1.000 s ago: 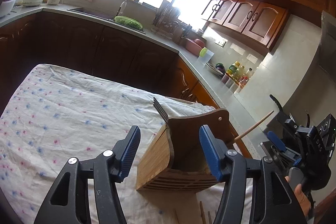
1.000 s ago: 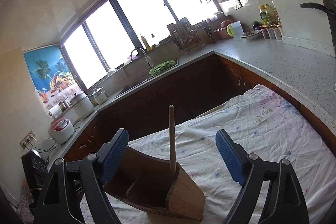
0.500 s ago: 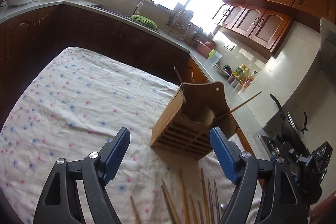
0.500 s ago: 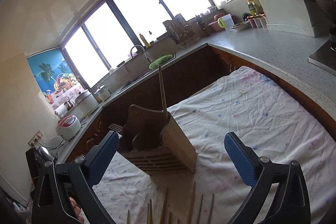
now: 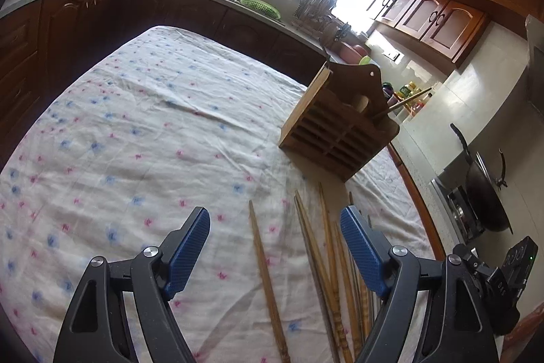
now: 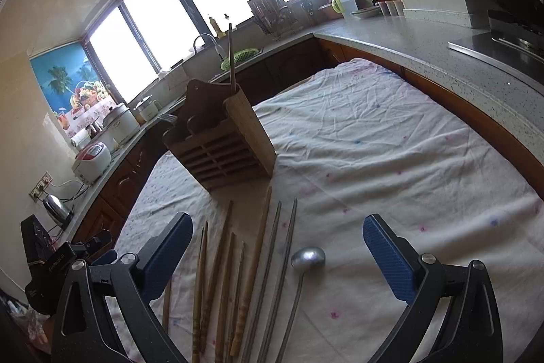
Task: Organize utensils
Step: 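Move both open tools back down to the row of utensils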
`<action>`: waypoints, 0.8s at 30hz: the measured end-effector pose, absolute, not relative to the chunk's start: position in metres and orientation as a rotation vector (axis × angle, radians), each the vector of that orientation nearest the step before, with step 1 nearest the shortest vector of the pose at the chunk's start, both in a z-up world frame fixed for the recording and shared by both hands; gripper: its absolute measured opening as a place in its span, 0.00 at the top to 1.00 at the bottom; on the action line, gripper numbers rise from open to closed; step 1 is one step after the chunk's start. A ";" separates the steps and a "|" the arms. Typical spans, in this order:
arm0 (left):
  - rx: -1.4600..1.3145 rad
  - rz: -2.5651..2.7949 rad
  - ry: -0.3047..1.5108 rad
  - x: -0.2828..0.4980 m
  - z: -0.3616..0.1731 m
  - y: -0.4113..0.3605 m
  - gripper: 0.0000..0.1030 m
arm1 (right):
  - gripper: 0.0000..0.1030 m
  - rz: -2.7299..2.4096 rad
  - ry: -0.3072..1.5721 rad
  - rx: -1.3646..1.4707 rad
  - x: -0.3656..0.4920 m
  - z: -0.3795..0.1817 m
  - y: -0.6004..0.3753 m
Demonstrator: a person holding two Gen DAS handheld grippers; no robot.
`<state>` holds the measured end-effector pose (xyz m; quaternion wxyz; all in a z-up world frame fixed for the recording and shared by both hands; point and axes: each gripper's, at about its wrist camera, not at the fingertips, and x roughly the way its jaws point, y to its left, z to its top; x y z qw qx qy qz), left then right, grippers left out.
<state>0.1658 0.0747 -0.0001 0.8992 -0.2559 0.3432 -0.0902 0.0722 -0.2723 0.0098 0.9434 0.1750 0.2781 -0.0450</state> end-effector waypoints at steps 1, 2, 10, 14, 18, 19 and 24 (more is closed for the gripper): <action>-0.532 -0.188 0.718 0.163 -0.001 0.074 0.23 | 0.02 -0.091 0.578 0.355 0.069 0.006 -0.272; -0.530 -0.187 0.724 0.159 -0.002 0.074 0.23 | 0.02 -0.090 0.586 0.354 0.066 0.003 -0.271; -0.484 -0.164 0.755 0.154 0.001 0.067 0.23 | 0.02 -0.085 0.635 0.329 0.053 -0.012 -0.264; -0.442 -0.154 0.770 0.157 0.002 0.057 0.23 | 0.02 -0.081 0.642 0.320 0.050 -0.013 -0.262; -0.404 -0.146 0.795 0.163 0.000 0.049 0.24 | 0.04 -0.090 0.647 0.298 0.050 -0.013 -0.260; -0.397 -0.146 0.801 0.165 -0.001 0.047 0.24 | 0.05 -0.094 0.647 0.292 0.050 -0.014 -0.260; -0.367 -0.150 0.829 0.172 -0.004 0.041 0.26 | 0.21 -0.097 0.685 0.275 0.056 -0.019 -0.257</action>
